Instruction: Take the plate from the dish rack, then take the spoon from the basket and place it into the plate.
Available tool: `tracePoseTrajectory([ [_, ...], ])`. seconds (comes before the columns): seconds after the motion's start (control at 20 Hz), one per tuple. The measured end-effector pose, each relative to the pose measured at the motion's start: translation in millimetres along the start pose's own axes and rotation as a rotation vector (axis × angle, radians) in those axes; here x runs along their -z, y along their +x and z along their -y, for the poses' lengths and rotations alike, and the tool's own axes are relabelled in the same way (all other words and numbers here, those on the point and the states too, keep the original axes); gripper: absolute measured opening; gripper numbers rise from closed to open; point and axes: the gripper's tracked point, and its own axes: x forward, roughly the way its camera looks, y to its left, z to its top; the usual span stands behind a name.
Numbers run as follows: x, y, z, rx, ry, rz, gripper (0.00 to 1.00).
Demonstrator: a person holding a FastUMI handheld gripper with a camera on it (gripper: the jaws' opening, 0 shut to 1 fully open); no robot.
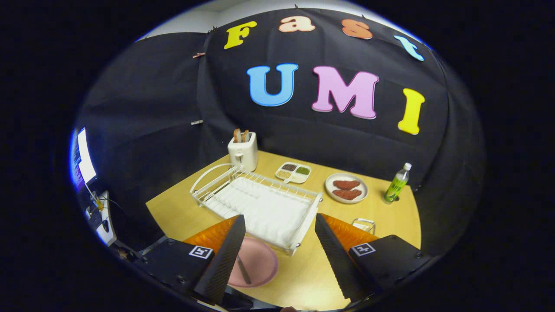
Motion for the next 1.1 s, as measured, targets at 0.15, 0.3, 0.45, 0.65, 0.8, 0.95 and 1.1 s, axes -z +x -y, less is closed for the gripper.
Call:
tracePoseTrajectory([
  [0.15, -38, -15, 29, 0.089, -0.012, 0.074, 0.99],
  [0.3, -71, -34, 55, 0.163, -0.028, 0.141, 0.98],
  [0.45, -93, -50, 78, 0.234, -0.065, 0.192, 0.98],
  [0.65, -105, -62, 97, 0.292, -0.064, 0.244, 0.98],
  [0.8, -104, -70, 103, 0.307, -0.029, 0.269, 0.99],
  [0.95, -104, -73, 104, 0.307, -0.020, 0.266, 0.98],
  [1.1, -104, -70, 104, 0.307, -0.014, 0.266, 0.98],
])
